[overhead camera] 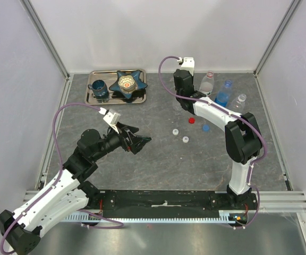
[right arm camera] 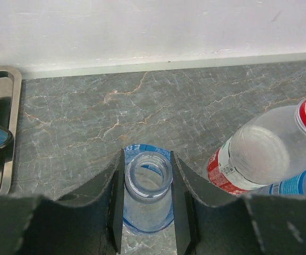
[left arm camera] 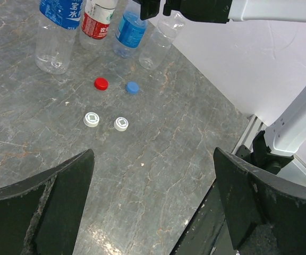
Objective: Unscrew the bottle caps
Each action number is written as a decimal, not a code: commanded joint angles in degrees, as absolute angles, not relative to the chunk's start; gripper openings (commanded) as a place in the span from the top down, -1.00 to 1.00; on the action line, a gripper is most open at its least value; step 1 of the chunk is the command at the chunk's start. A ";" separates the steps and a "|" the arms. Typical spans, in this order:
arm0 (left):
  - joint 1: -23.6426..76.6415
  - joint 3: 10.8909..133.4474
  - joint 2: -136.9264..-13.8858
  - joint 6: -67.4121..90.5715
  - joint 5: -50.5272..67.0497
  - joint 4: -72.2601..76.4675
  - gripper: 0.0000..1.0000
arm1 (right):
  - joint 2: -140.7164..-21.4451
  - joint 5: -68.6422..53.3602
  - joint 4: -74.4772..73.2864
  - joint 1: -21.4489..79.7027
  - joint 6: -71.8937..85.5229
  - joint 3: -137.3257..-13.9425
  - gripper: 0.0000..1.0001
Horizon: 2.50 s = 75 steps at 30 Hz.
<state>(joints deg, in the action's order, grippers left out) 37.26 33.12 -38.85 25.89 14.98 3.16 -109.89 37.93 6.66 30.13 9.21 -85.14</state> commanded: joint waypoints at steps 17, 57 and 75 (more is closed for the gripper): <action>37.27 32.17 -34.10 27.25 14.33 3.87 -0.99 | -106.26 34.89 2.55 31.99 14.68 -82.71 0.03; 37.27 31.38 -34.98 27.51 15.21 4.22 -0.99 | -103.80 34.37 0.09 32.17 15.47 -84.64 -0.33; 37.27 31.03 -35.07 27.68 15.47 4.22 -0.99 | -103.10 34.37 -1.32 32.17 14.94 -85.87 -0.35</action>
